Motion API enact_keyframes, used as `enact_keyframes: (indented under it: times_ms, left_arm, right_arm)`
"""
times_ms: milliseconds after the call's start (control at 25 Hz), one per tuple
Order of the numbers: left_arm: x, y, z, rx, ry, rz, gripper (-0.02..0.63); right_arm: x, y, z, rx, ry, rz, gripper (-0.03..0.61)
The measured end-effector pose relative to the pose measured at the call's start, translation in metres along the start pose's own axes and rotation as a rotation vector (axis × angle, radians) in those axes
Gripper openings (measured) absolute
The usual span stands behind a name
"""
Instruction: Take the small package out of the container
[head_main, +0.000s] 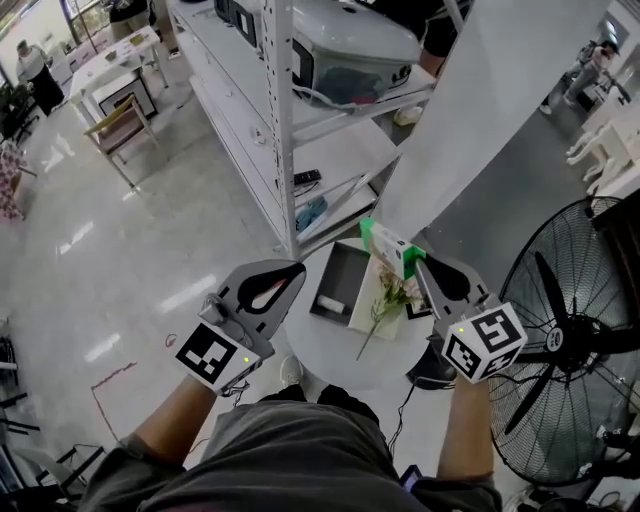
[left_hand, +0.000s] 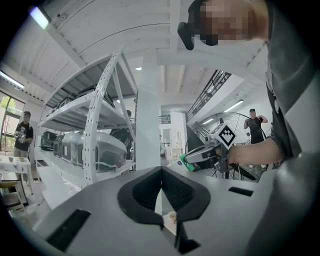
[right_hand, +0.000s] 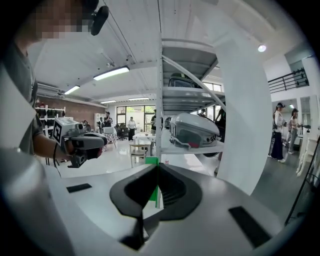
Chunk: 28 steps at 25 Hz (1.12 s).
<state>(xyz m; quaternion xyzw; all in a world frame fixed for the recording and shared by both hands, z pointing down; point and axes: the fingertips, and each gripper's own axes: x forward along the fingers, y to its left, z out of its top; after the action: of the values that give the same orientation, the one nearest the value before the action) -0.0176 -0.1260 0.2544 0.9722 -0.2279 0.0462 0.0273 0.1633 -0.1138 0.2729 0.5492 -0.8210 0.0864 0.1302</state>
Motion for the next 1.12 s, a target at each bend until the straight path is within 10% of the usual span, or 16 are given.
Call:
enact_keyframes:
  times_ms: [1120]
  left_arm:
    - [0.026, -0.001, -0.005, -0.026, -0.001, -0.019, 0.015]
  right_arm:
    - [-0.012, 0.005, 0.001, 0.089, -0.07, 0.005, 0.023]
